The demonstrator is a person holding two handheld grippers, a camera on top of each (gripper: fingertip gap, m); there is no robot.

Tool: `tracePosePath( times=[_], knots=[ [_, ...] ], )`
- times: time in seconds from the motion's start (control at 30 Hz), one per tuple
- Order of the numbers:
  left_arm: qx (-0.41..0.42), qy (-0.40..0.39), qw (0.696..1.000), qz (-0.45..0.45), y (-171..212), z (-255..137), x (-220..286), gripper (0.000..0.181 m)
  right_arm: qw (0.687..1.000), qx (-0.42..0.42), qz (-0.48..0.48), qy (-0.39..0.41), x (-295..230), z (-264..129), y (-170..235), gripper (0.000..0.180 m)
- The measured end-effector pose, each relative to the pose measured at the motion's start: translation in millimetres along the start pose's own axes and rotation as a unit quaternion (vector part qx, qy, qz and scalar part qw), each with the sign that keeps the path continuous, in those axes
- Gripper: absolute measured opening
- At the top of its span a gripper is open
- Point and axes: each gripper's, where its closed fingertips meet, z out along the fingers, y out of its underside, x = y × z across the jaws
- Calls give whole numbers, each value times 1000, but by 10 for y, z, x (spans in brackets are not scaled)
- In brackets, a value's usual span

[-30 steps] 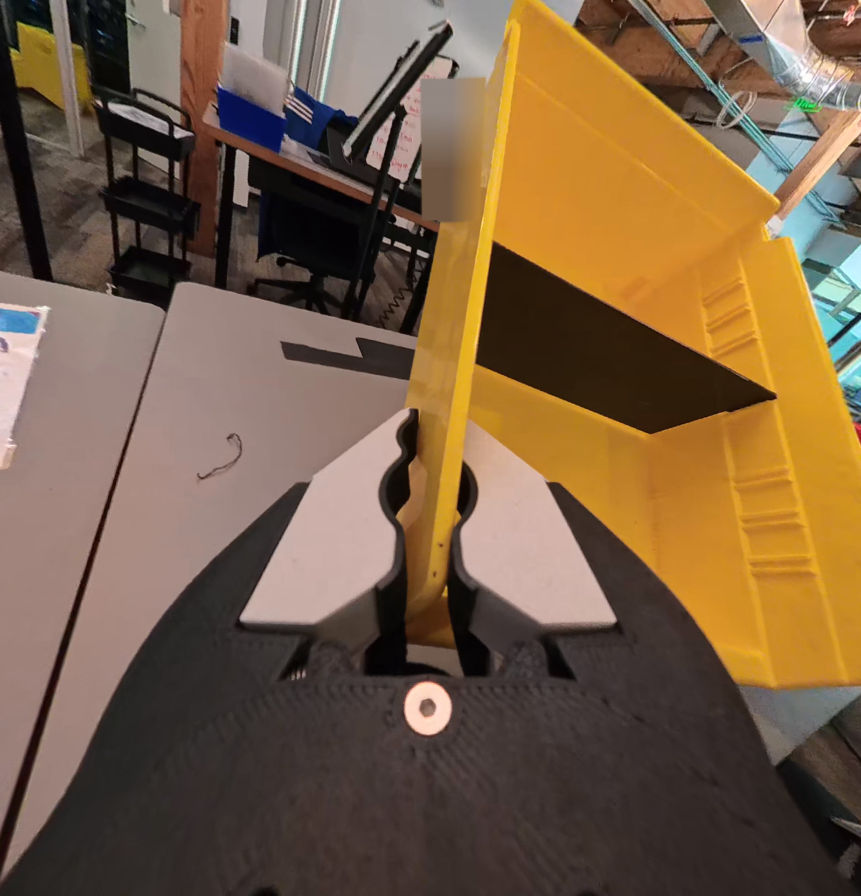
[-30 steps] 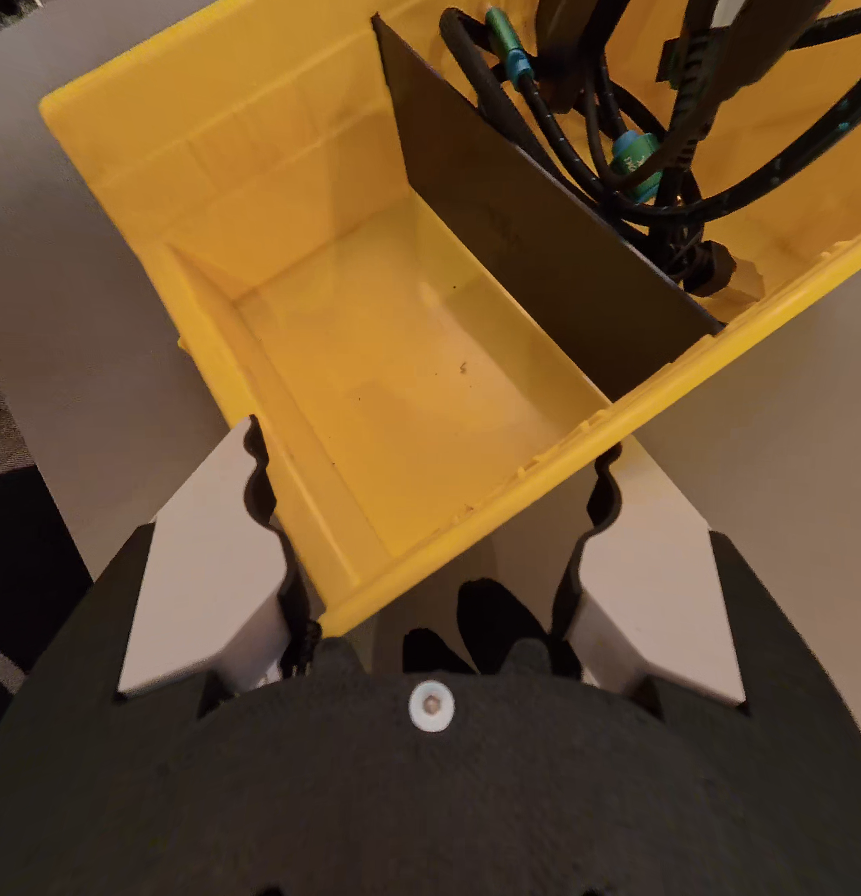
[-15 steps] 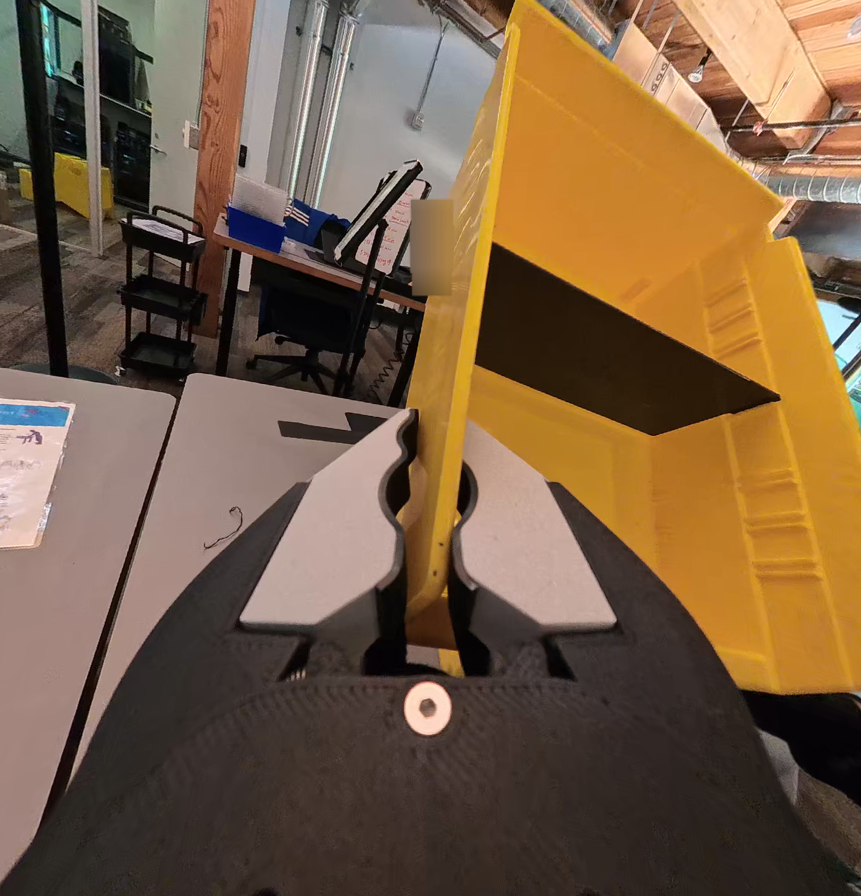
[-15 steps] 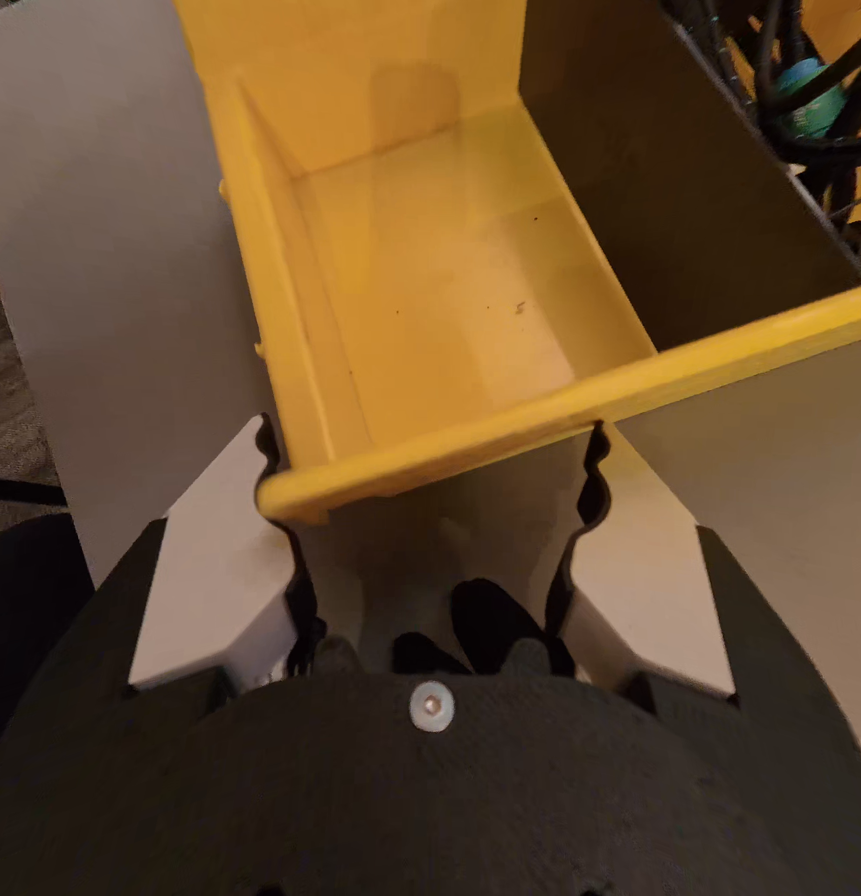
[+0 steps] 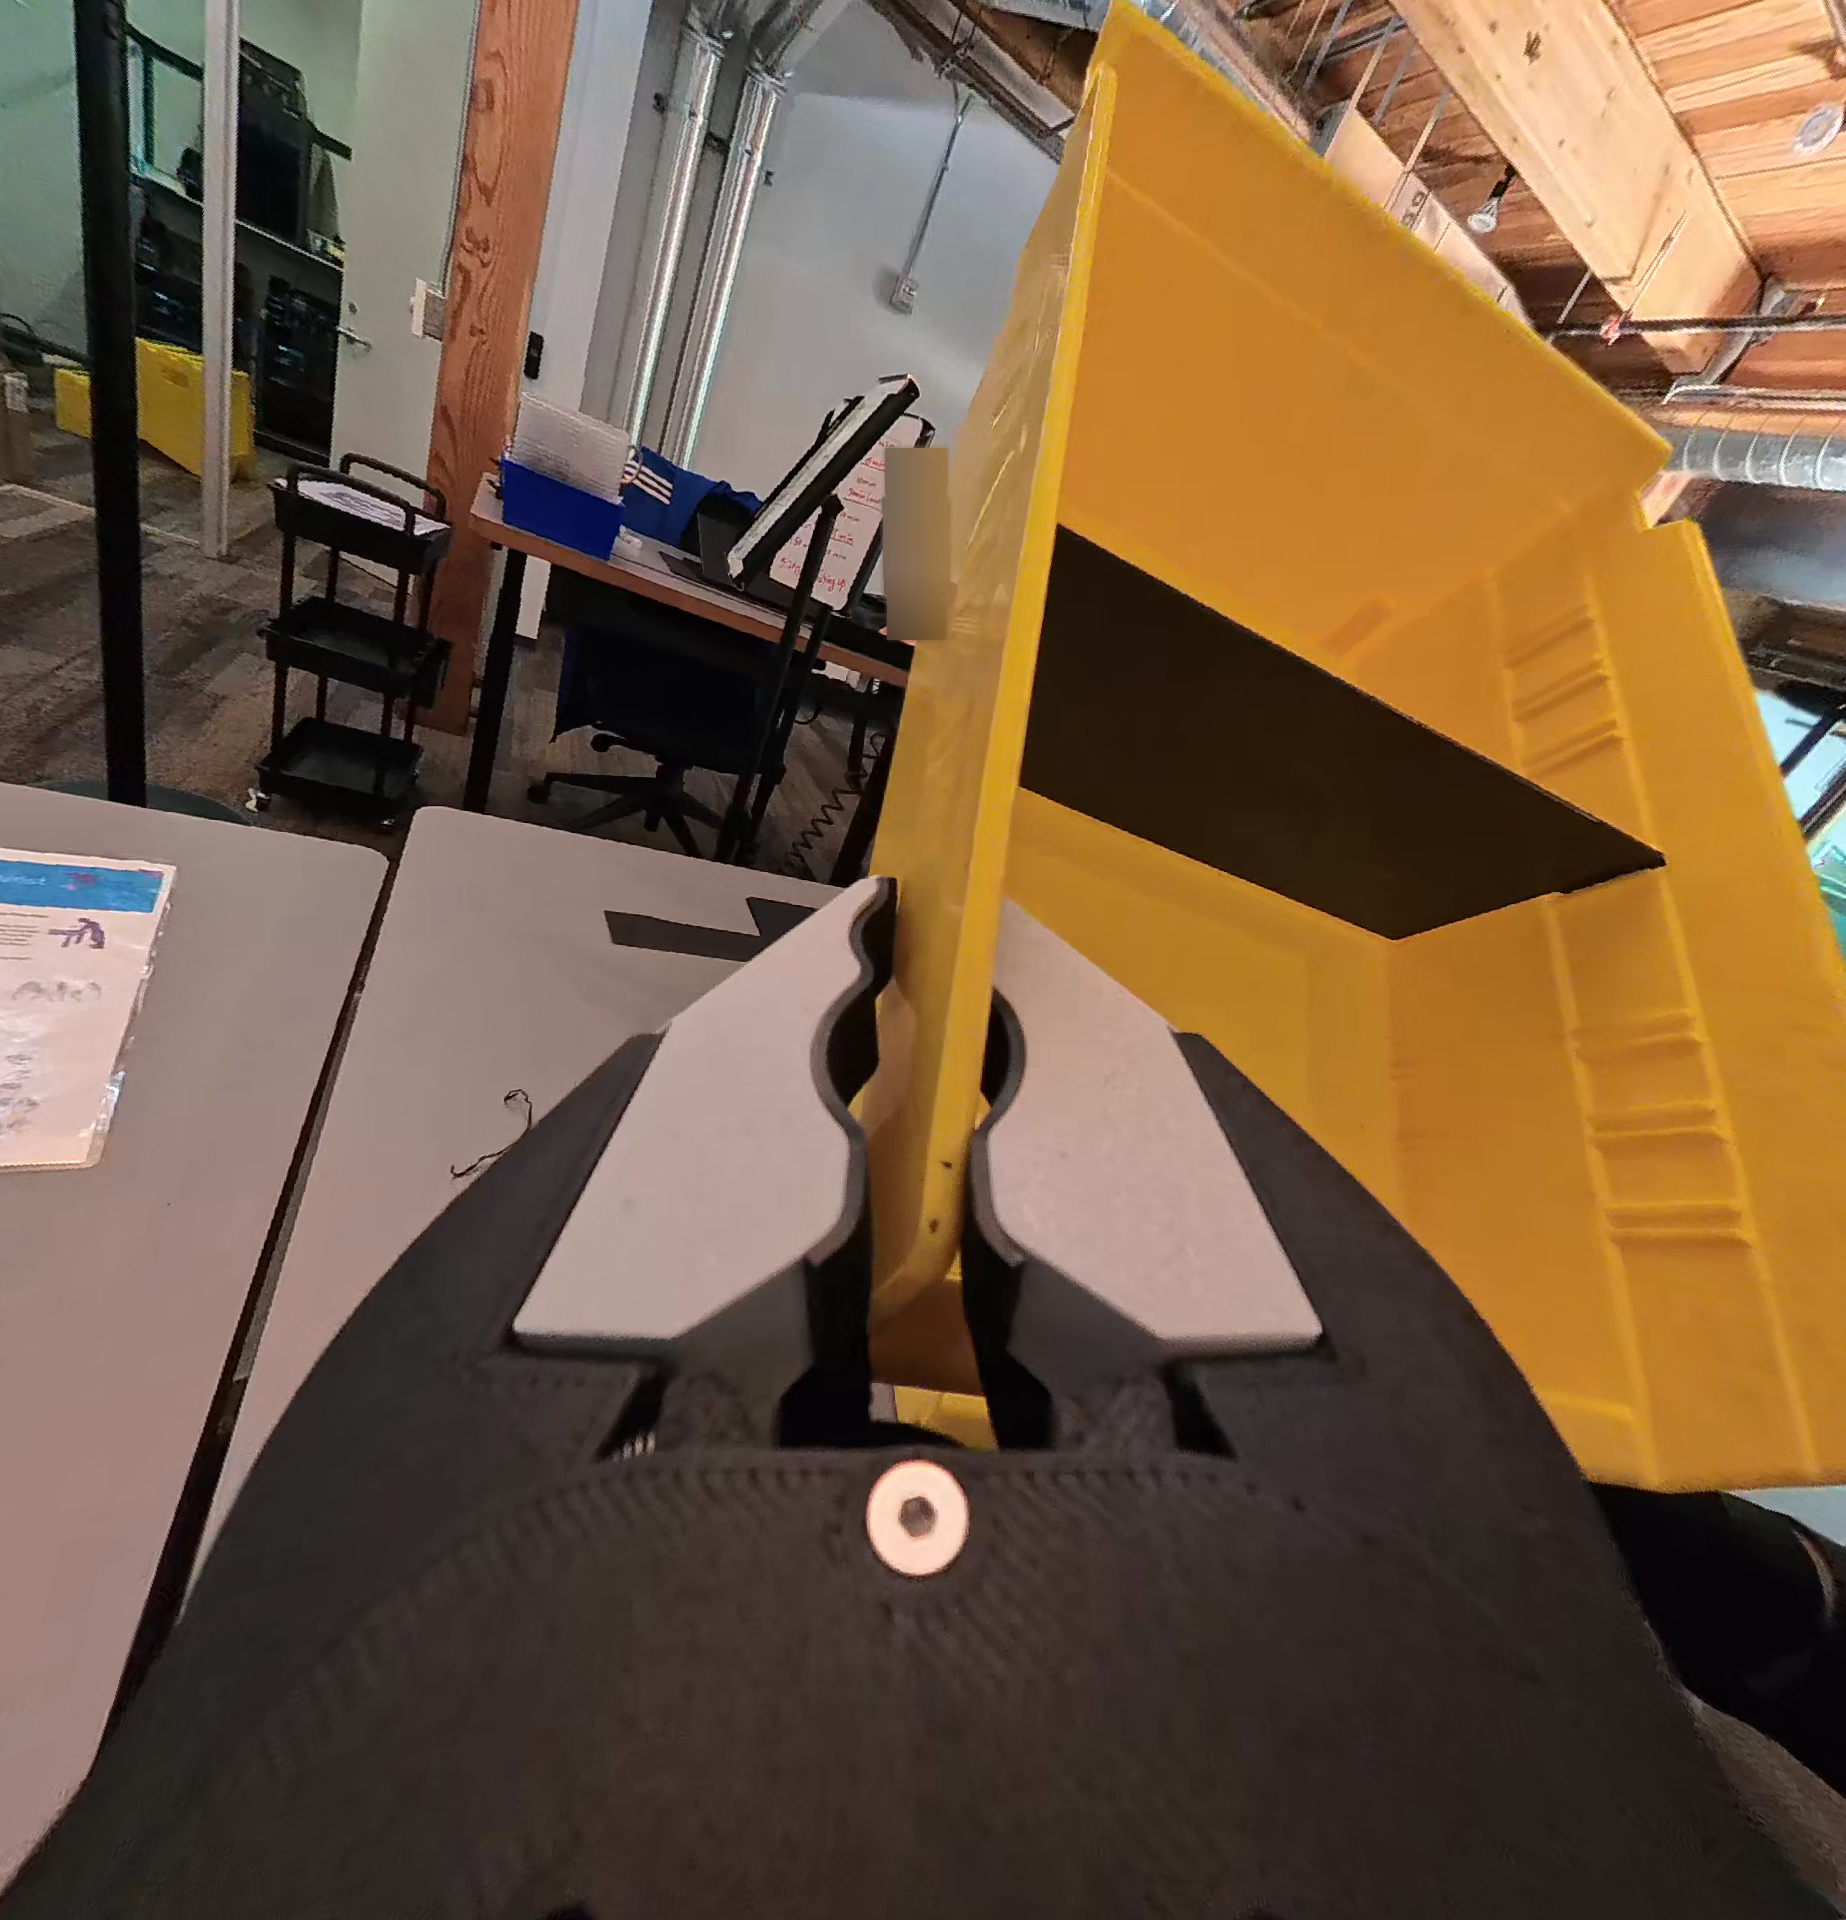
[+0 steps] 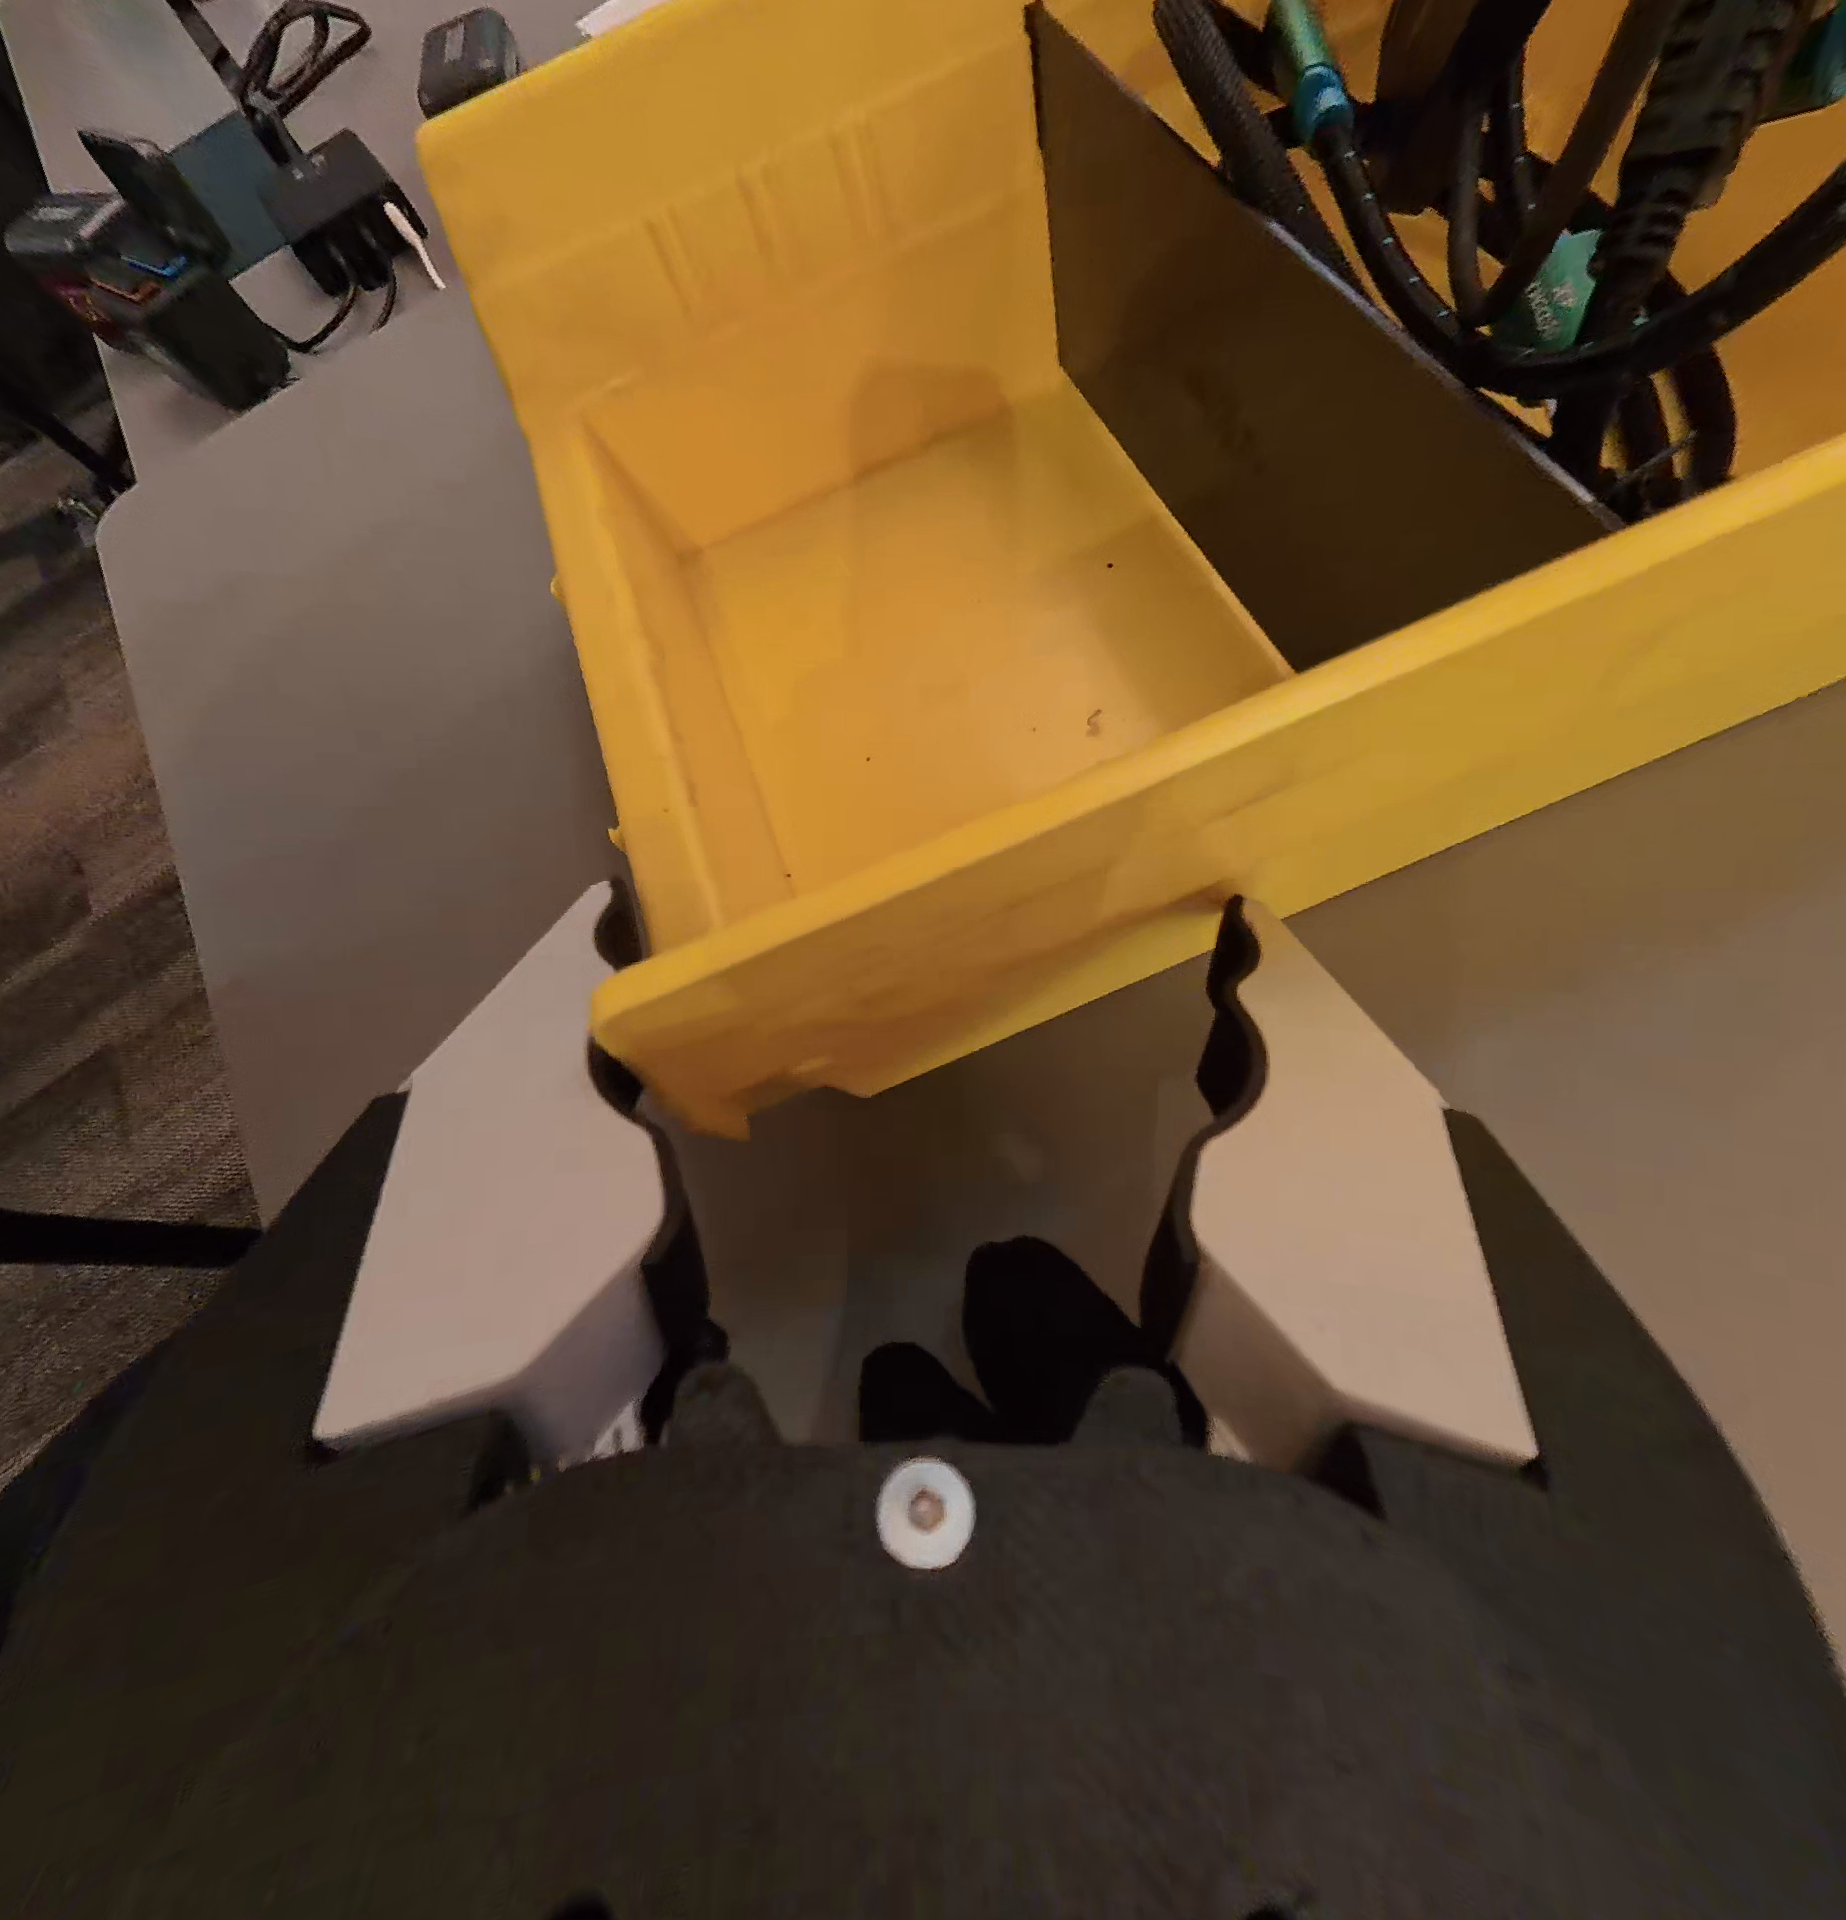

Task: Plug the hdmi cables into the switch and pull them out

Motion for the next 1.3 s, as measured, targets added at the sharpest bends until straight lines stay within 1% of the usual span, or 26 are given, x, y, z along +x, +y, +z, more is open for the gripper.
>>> tracePosePath(
  times=[0.1, 0.3, 0.43, 0.67, 0.83, 1.03, 1.1, 1.2, 1.3],
  knots=[
    [2, -1, 1000, 1, -11, -10, -10, 5, 1000, 8, -2, 4, 69, -42, -40, 94],
    [5, -3, 1000, -5, -11, -22, -50, 5, 1000, 15, 4, 18, 361, -186, -78, 56],
    [7, -1, 1000, -10, 4, -5, -57, 5, 1000, 7, -7, 18, 399, -188, -87, 49],
    [8, 1, 1000, -6, -6, 12, -12, 5, 1000, 6, -17, 10, 170, 4, -157, 49],
    [13, 3, 1000, -5, -37, -7, 2, 5, 1000, 7, -29, -11, -141, 209, -225, 54],
    [17, 2, 1000, -5, -59, -27, -3, 5, 997, -1, -50, -55, -563, 456, -293, 57],
    [17, 2, 1000, -3, -64, -29, -2, 6, 996, -8, -52, -73, -684, 508, -300, 62],
    [17, 1, 1000, 0, -74, -23, 20, 6, 996, 7, -49, -80, -740, 449, -368, 68],
    [17, 7, 1000, 4, -80, 22, 98, 6, 996, 24, -40, -80, -677, 235, -417, 70]
  ],
)
